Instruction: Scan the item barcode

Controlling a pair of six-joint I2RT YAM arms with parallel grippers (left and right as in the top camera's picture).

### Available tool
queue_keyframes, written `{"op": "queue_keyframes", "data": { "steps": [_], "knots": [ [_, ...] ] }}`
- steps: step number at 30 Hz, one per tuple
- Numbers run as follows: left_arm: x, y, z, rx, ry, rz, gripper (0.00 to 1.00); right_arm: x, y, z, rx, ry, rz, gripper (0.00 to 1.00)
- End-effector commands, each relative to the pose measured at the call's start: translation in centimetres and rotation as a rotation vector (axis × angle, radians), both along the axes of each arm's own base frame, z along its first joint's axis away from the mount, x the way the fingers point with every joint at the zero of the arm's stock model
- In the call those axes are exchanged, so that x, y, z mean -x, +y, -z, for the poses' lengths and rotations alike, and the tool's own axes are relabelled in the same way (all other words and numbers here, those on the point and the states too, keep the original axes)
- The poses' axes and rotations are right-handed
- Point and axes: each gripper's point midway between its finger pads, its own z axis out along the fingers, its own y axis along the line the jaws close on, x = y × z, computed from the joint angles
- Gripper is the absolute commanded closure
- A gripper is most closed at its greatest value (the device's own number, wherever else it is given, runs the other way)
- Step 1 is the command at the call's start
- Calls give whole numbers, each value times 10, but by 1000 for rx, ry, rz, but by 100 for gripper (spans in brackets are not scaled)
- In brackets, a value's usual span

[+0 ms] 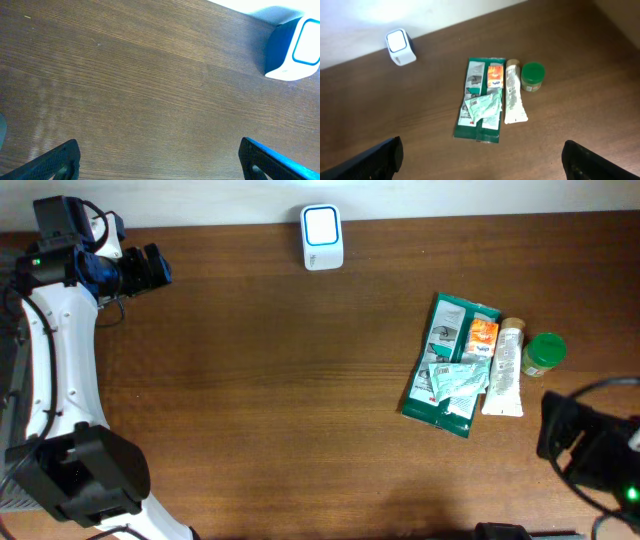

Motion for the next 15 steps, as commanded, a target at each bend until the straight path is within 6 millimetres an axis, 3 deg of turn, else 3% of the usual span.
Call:
{"op": "queue_keyframes", "data": {
  "steps": [1,8,15],
  "knots": [
    [-1,0,4,8,9,-3,1,12,1,-5,3,-35,5,2],
    [-1,0,4,8,9,-3,1,32,-4,0,33,-27,38,2],
    [-1,0,4,8,9,-3,1,36,-8,-5,99,-91,28,2]
  ]
}}
